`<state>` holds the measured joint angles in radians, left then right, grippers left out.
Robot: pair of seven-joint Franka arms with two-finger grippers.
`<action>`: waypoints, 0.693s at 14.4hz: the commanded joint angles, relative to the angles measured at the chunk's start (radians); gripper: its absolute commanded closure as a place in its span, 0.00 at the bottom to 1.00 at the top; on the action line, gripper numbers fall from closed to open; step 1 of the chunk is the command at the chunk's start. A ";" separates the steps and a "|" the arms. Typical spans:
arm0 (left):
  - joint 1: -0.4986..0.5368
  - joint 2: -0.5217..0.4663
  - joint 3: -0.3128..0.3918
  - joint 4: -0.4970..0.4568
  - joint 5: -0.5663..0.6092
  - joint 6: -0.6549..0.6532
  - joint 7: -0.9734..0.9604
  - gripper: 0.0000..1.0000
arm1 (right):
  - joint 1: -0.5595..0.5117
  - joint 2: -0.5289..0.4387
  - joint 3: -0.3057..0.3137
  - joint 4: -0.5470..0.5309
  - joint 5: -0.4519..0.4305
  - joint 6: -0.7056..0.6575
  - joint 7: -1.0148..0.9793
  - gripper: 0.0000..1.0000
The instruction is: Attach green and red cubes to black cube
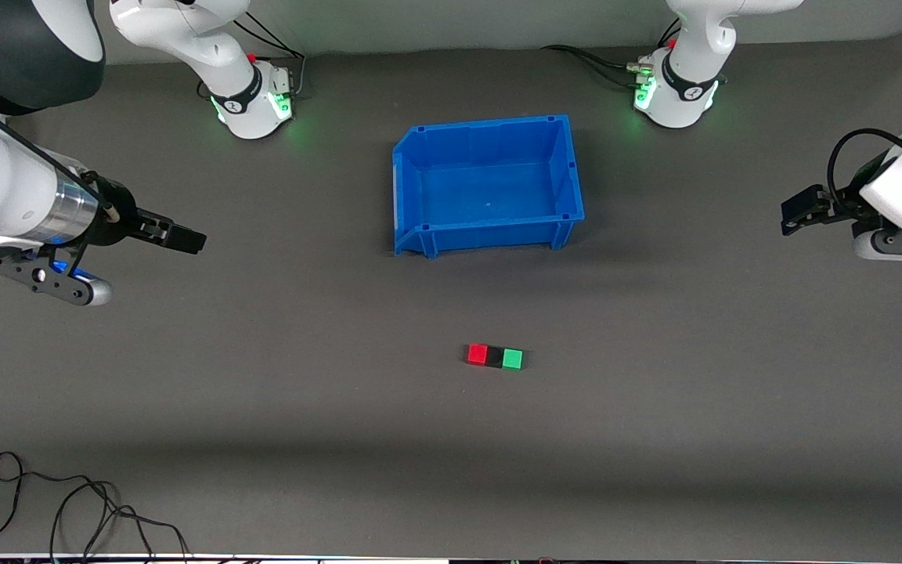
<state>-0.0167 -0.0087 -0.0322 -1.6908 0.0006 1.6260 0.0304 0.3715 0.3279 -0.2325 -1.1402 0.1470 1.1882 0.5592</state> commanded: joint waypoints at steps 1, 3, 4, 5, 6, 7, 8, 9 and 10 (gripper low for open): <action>0.003 0.001 -0.002 0.028 0.022 -0.005 0.040 0.00 | -0.068 -0.085 0.022 -0.102 -0.017 0.033 -0.125 0.00; 0.004 -0.002 0.014 0.045 0.027 -0.026 0.051 0.00 | -0.094 -0.153 0.022 -0.201 -0.018 0.100 -0.208 0.00; 0.003 -0.005 0.026 0.043 0.024 -0.031 0.048 0.00 | -0.101 -0.199 0.022 -0.275 -0.020 0.149 -0.244 0.00; 0.001 -0.002 0.028 0.043 0.025 -0.035 0.048 0.00 | -0.109 -0.242 0.024 -0.339 -0.020 0.193 -0.278 0.00; 0.001 0.004 0.028 0.043 0.025 -0.031 0.048 0.00 | -0.120 -0.272 0.025 -0.387 -0.021 0.227 -0.313 0.00; 0.001 0.009 0.028 0.045 0.024 -0.020 0.043 0.00 | -0.153 -0.286 0.054 -0.406 -0.026 0.235 -0.349 0.00; 0.001 0.013 0.028 0.046 0.024 -0.015 0.042 0.00 | -0.216 -0.289 0.118 -0.408 -0.058 0.235 -0.381 0.00; 0.000 0.016 0.028 0.048 0.027 -0.014 0.043 0.00 | -0.274 -0.291 0.196 -0.409 -0.107 0.238 -0.406 0.00; -0.002 0.018 0.028 0.055 0.030 -0.015 0.043 0.01 | -0.299 -0.300 0.244 -0.415 -0.144 0.251 -0.412 0.00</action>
<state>-0.0155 -0.0027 -0.0045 -1.6633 0.0159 1.6193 0.0614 0.1428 0.0756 -0.0998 -1.4970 0.0714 1.3969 0.1912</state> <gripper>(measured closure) 0.000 0.000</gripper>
